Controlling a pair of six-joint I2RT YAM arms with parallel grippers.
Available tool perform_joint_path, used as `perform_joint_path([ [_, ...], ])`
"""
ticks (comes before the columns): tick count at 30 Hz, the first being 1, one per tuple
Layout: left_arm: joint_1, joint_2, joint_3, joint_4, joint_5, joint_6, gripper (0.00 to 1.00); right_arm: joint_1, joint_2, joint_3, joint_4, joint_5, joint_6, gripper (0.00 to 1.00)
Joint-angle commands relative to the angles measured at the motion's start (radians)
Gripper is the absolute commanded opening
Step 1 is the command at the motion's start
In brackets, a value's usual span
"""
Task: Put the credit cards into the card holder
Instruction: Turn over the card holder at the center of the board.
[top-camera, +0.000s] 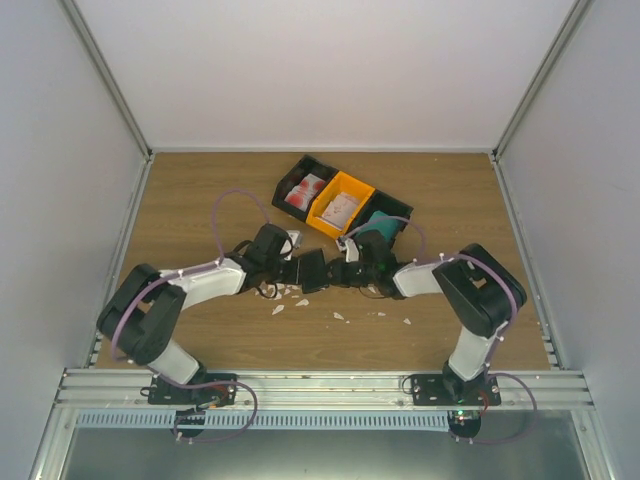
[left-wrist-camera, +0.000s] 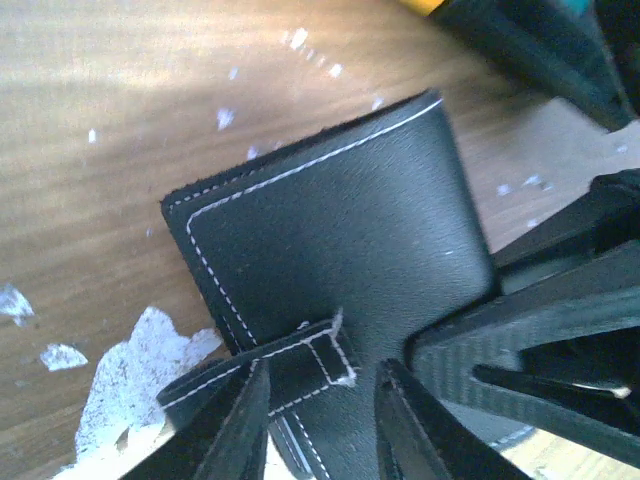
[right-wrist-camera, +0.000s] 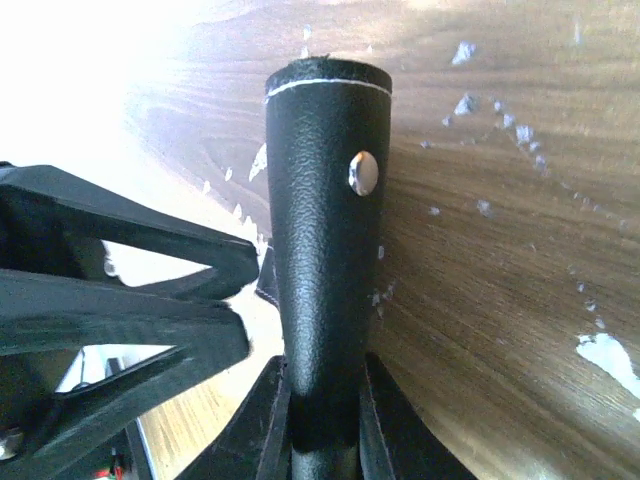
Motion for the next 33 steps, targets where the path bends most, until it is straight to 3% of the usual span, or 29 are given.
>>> perform_joint_path([
  [1,-0.001,-0.116,0.079,-0.036,-0.01,-0.003,0.35,0.003,-0.133,0.078,-0.27,0.126,-0.154,0.01],
  [11,0.001,-0.374,0.071,-0.097,-0.144,-0.088,0.5,0.01,-0.395,0.262,-0.953,0.521,-0.302,0.0],
  [17,0.025,-0.54,0.046,-0.084,-0.12,-0.137,0.55,0.126,-0.439,0.359,-1.295,0.798,-0.256,0.01],
  [19,0.031,-0.602,0.04,-0.076,-0.102,-0.143,0.59,0.161,-0.437,0.369,-1.356,0.874,-0.214,0.01],
  [22,0.039,-0.659,0.037,-0.087,-0.096,-0.147,0.75,0.204,-0.425,0.371,-1.382,0.92,-0.178,0.0],
  [26,0.047,-0.7,0.041,-0.106,-0.09,-0.128,0.87,0.252,-0.366,0.39,-1.394,0.99,-0.151,0.01],
  [33,0.065,-0.701,0.046,-0.167,-0.087,-0.122,0.95,0.319,-0.176,0.477,-1.427,1.093,-0.083,0.01],
])
